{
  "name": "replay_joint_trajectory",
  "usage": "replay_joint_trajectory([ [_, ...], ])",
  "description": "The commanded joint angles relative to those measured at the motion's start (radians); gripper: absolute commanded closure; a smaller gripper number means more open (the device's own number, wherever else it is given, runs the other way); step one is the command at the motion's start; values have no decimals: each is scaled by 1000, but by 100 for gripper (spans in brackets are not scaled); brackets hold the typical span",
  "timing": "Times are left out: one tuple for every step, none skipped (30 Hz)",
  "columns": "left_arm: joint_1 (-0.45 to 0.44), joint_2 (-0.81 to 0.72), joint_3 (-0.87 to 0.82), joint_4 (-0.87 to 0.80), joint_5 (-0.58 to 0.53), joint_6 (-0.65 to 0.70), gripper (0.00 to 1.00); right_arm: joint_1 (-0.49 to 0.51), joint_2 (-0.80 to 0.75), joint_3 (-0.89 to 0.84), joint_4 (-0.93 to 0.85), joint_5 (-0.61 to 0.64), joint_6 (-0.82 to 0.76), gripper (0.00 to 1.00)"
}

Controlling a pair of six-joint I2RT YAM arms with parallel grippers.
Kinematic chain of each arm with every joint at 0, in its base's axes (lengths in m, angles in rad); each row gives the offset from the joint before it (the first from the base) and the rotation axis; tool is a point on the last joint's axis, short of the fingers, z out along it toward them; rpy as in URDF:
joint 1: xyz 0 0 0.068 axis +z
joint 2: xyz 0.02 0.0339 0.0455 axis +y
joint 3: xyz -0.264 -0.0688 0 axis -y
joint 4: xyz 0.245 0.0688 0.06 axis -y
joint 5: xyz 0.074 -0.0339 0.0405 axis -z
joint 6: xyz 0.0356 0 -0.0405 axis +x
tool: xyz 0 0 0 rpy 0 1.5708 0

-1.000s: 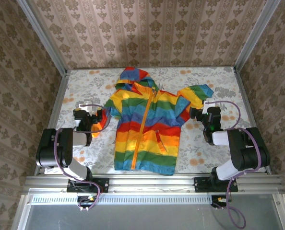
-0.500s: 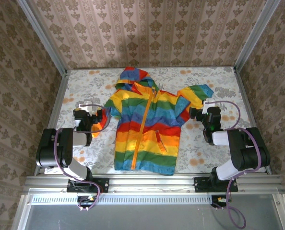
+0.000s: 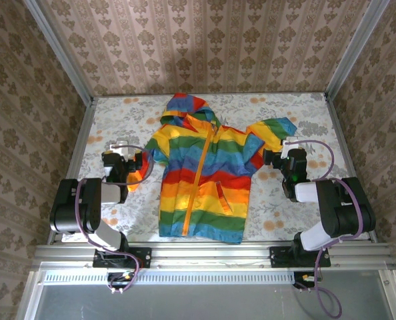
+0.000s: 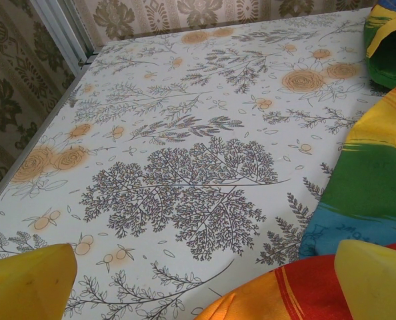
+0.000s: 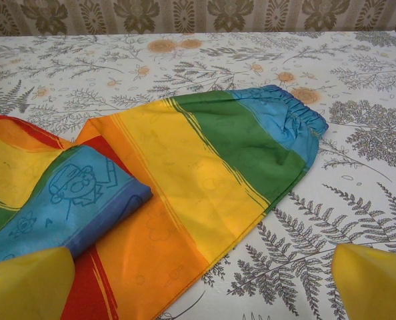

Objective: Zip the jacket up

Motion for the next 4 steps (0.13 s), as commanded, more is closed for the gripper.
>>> replay_joint_trajectory([
  [6, -6, 18, 2, 12, -19, 0, -2, 7, 20, 3, 0, 6, 0],
  [6, -6, 18, 3, 11, -20, 0, -3, 6, 18, 3, -2, 6, 0],
  [7, -6, 18, 2, 11, -20, 0, -2, 4, 17, 6, -2, 6, 0],
  [6, -6, 18, 2, 11, -19, 0, -3, 4, 16, 7, -2, 6, 0],
])
